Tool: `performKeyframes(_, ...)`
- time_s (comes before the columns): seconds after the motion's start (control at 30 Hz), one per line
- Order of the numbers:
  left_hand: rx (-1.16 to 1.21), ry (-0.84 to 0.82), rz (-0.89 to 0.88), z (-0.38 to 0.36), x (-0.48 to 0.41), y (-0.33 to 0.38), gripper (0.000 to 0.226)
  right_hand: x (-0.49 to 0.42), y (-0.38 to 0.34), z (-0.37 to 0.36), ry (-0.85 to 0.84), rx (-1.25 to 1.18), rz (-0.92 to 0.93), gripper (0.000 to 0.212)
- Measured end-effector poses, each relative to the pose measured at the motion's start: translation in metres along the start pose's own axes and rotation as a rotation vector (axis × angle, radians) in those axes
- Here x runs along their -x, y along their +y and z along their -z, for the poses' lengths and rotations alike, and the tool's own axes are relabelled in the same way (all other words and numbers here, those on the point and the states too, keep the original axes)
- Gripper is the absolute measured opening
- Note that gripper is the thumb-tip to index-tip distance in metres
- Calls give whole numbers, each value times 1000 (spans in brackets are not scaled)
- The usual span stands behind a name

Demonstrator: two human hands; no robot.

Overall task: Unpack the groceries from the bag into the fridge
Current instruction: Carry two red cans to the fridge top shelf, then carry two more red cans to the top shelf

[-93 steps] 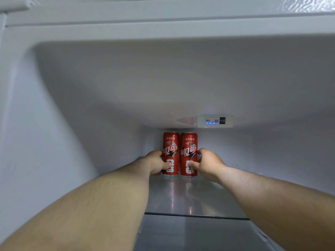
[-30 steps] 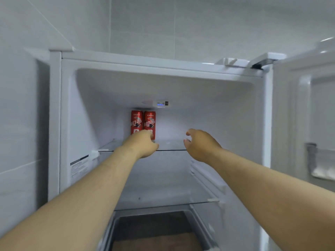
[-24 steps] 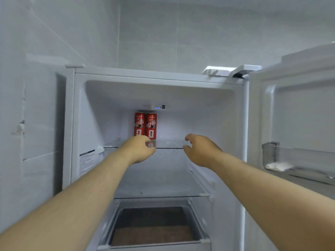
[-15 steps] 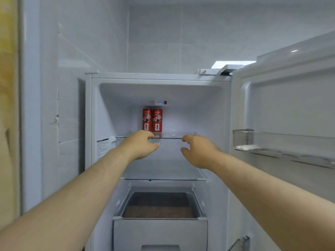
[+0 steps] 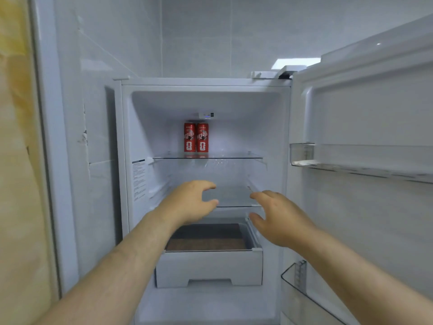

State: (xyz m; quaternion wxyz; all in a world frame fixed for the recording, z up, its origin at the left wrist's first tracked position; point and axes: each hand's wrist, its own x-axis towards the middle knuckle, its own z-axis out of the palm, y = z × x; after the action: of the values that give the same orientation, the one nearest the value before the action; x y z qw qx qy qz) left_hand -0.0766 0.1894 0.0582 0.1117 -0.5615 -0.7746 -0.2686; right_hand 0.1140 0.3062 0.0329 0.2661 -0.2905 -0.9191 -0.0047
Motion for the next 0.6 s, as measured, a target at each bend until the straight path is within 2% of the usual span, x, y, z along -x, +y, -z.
performKeyframes(0.13,113,-30,-99,-21,7,6,47,23,1,-4,0,34,-46,40)
performKeyframes(0.33,191,-91,-245,-55,26,21,49,67,15,-6,18,68,-100,50)
performKeyframes(0.6,307,-173,-464,-96,48,68,60,158,35,17,66,182,-300,52)
